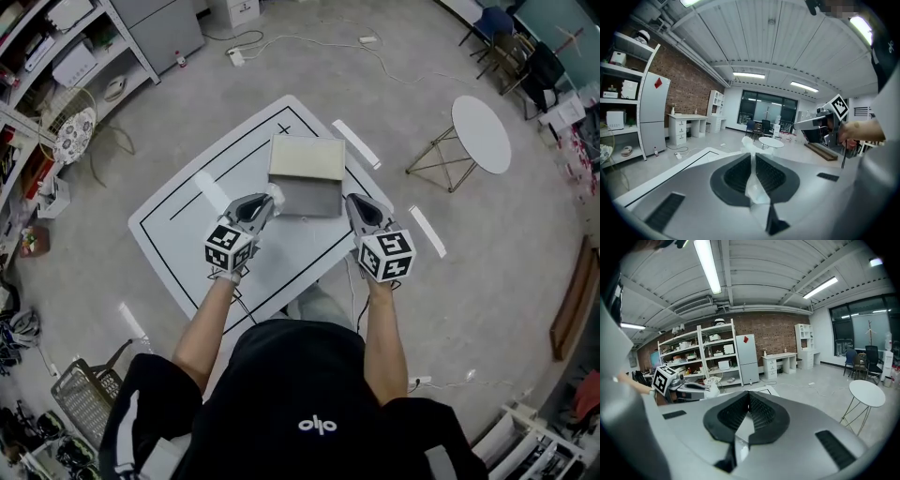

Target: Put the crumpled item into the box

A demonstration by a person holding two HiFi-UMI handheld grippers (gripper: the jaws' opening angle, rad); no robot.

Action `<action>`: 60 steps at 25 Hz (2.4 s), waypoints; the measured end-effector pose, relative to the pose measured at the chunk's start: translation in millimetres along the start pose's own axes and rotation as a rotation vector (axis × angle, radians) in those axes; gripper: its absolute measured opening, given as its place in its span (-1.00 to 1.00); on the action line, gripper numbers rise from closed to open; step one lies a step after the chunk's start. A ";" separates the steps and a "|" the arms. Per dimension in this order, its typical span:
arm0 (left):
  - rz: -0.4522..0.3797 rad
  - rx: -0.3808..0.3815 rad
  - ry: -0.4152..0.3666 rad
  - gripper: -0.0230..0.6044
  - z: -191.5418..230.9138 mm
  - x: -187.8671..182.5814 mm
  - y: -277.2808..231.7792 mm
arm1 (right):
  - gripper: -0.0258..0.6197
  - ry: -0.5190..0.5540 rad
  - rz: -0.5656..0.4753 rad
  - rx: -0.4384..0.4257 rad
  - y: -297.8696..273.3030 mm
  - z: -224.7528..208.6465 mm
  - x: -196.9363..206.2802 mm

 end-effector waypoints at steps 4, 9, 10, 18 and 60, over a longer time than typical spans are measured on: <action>0.043 -0.023 0.028 -0.83 8.8 11.2 -22.2 | -0.89 -0.001 0.044 -0.046 -28.9 -17.9 4.1; 0.099 -0.042 0.058 -0.83 17.8 24.3 -55.6 | -0.89 -0.003 0.113 -0.116 -65.7 -33.9 15.8; 0.108 -0.045 0.066 -0.83 20.0 27.5 -62.5 | -0.89 -0.005 0.126 -0.127 -72.5 -36.7 19.2; 0.201 -0.073 0.088 -0.83 36.6 55.6 -114.0 | -0.89 -0.015 0.215 -0.201 -121.9 -55.2 47.2; 0.309 -0.231 0.137 -0.90 34.3 49.1 -93.4 | -0.89 -0.047 0.212 -0.242 -129.6 -39.9 52.5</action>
Point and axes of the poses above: the fingertips, and each gripper's own axes: y backward along the fingers, z to its left, x out of its underside, the point moved 8 cm from there along y, backward along the fingers, and after that the axes turned 5 degrees about z, right-handed, at the moved point
